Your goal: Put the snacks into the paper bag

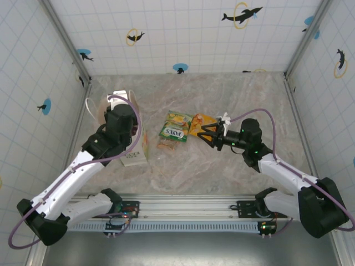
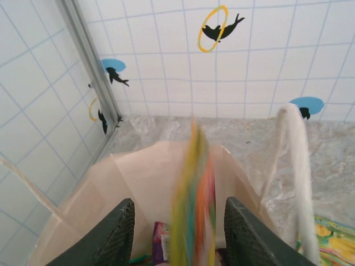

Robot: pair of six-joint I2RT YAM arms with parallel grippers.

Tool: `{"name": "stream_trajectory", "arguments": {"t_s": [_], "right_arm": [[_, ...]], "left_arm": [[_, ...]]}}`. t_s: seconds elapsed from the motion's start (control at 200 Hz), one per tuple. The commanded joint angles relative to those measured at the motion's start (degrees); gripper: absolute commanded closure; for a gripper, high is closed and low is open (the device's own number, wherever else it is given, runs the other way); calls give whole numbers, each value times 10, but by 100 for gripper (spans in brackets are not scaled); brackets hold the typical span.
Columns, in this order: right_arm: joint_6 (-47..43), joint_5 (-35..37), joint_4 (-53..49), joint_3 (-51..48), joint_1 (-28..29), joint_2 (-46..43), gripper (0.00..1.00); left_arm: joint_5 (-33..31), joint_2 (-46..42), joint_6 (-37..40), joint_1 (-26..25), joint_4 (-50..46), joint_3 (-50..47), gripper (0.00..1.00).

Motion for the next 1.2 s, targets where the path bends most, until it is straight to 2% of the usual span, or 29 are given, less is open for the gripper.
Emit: {"name": "stream_trajectory", "arguments": {"t_s": [0.0,0.135,0.235,0.41,0.54,0.615,0.741,0.871,1.051,1.196], "right_arm": [[-1,10,-9,12,3,-3,53],[6,18,-21,20,3,2,52],[11,26,-35,28,3,9,52],[14,50,-83,51,2,21,52],[23,89,-143,78,1,33,52],[34,114,-182,93,-3,41,52],[64,139,-250,122,-26,60,52],[101,146,-314,140,-62,81,52],[170,96,-325,138,-122,126,49],[203,76,-296,136,-139,168,50]], "left_arm": [[-19,2,13,1,-2,39,53],[-16,9,33,1,-6,76,52],[12,6,52,1,17,87,51],[128,9,85,1,70,94,48],[211,44,101,1,55,128,47],[283,67,106,1,40,149,44],[398,102,104,1,33,173,42],[488,131,99,1,35,180,42],[593,147,72,1,85,141,41],[654,172,56,1,107,127,41]]}}
